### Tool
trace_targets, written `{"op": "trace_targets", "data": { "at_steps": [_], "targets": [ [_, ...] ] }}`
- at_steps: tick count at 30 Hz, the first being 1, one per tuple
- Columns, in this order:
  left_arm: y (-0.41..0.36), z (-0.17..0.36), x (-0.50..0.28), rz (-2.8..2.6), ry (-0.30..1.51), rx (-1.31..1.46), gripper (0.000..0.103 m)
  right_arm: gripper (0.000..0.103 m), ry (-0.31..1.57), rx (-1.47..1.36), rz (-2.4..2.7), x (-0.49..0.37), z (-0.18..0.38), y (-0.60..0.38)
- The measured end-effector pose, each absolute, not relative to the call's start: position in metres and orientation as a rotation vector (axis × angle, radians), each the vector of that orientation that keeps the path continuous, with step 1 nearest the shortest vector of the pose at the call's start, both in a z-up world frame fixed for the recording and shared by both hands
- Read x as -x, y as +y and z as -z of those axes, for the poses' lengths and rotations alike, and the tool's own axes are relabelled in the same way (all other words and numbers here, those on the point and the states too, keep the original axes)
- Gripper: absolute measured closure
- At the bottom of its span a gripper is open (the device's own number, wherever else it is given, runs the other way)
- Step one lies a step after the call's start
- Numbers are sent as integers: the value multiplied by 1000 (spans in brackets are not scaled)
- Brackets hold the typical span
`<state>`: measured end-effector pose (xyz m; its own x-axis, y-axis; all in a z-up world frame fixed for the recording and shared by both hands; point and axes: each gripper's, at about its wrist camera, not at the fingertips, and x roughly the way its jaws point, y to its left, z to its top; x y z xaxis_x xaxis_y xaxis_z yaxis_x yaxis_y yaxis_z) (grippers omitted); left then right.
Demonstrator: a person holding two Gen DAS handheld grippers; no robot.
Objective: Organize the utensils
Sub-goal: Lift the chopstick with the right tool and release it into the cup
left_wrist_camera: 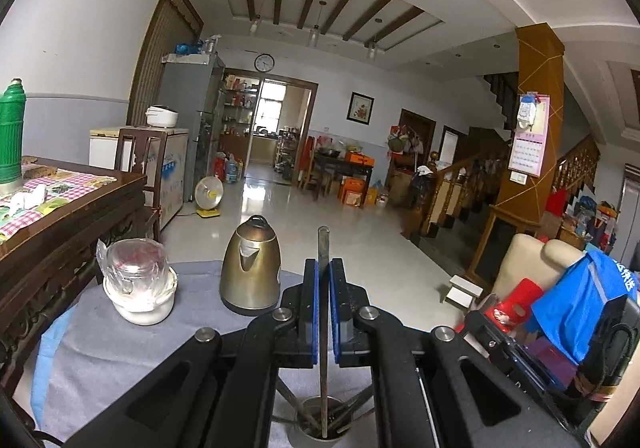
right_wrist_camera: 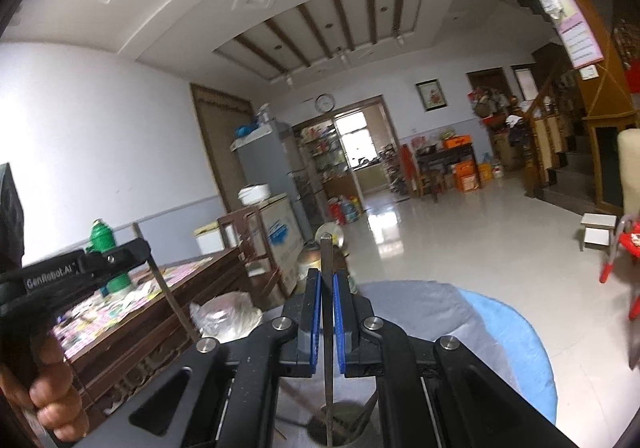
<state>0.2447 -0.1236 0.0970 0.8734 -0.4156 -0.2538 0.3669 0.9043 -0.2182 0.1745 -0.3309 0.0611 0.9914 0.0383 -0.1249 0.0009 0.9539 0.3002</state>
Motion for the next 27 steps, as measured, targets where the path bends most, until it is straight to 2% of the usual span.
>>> {"op": "trace_targets", "data": {
  "at_steps": [27],
  "targets": [
    [-172, -24, -274, 340, 475, 51, 98, 96, 315, -337, -47, -196, -14, -337]
  ]
}}
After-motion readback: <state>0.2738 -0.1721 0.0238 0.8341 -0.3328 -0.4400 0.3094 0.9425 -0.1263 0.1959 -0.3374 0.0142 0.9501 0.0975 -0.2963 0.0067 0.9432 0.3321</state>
